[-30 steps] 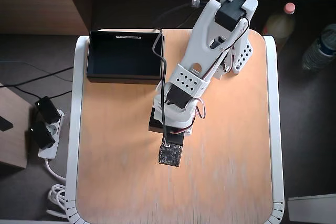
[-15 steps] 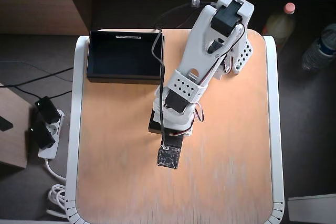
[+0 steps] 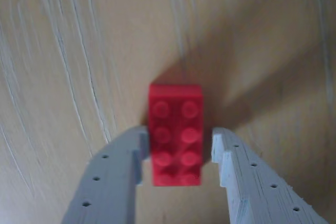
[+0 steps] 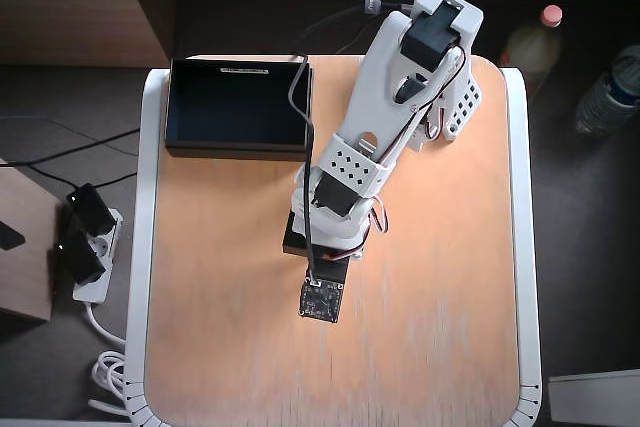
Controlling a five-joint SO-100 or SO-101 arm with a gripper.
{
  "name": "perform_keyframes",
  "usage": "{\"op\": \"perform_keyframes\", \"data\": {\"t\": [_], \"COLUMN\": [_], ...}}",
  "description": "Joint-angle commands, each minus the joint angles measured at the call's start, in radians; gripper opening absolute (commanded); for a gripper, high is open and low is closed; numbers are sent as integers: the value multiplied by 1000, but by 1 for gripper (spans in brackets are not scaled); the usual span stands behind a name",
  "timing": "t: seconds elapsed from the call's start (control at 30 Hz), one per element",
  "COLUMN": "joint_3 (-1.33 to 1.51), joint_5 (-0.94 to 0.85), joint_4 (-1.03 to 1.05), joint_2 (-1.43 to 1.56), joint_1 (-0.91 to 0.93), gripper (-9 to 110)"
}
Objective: Grasp a lego block and put it in the bin.
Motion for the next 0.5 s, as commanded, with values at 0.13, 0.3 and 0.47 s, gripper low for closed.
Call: {"op": "perform_keyframes", "data": {"t": [0.13,0.3,0.47], "joint_3": [-6,-6,-8], "joint_5": [-15,-21,-40], "joint_4": [-18,-18,-18], "joint_2": [9,35,100], "joint_1": [11,32,57], "gripper": [0,0,0]}}
